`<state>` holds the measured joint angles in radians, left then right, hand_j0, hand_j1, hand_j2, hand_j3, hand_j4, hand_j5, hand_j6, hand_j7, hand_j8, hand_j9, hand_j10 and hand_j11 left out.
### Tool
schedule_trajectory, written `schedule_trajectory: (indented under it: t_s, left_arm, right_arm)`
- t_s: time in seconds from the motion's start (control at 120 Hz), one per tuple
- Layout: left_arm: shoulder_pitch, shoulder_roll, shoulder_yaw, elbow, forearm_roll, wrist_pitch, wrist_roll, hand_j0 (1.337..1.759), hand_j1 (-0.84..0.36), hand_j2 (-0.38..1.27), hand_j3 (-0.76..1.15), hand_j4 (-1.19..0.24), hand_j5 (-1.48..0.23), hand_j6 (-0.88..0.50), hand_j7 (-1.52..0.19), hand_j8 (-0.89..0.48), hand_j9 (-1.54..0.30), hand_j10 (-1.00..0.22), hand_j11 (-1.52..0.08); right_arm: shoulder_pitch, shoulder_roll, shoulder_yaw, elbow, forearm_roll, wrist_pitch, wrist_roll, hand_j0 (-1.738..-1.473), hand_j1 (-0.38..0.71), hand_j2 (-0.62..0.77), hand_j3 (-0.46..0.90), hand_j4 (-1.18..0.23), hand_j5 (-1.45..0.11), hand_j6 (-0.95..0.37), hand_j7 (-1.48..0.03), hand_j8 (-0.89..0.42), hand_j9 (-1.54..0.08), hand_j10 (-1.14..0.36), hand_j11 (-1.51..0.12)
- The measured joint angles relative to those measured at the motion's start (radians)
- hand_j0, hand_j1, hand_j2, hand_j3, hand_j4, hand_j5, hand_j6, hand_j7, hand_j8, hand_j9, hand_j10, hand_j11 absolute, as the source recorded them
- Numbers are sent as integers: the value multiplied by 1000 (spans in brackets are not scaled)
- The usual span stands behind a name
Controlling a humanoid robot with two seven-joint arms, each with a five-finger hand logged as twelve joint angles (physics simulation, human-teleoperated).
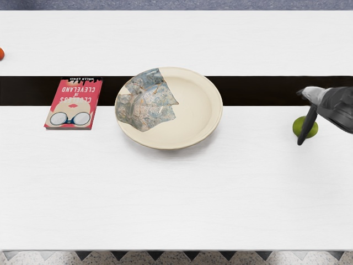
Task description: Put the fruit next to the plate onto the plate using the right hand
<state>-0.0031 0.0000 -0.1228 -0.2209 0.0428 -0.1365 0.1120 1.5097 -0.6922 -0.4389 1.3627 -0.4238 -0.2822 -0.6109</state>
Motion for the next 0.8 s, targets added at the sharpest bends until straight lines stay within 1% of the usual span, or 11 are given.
schedule_trajectory:
  t_s: [0.117, 0.3, 0.558, 0.8]
  left_arm:
    - [0, 0, 0, 0, 0, 0, 0, 1658, 349, 0, 0, 0, 0, 0, 0, 0, 0, 0, 0]
    - [0, 0, 0, 0, 0, 0, 0, 1658, 349, 0, 0, 0, 0, 0, 0, 0, 0, 0, 0]
    - [0, 0, 0, 0, 0, 0, 0, 1658, 349, 0, 0, 0, 0, 0, 0, 0, 0, 0, 0]
    - [0, 0, 0, 0, 0, 0, 0, 1658, 349, 0, 0, 0, 0, 0, 0, 0, 0, 0, 0]
  right_arm:
    - [0, 30, -31, -23, 0, -35, 0, -1658, -279, -11, 0, -62, -77, -63, -77, -62, -77, -61, -77]
    - [-3, 43, -54, -28, 1, -137, 0, -1658, -230, -19, 0, -102, -130, -103, -130, -103, -130, -102, -130]
    - [-64, 71, -58, -28, 0, -248, 0, -1658, -207, -23, 0, -121, -155, -122, -155, -122, -155, -121, -155]
    - [-101, 80, -51, -34, -1, -286, 0, -1658, -89, -42, 0, -219, -283, -220, -283, -220, -283, -219, -283]
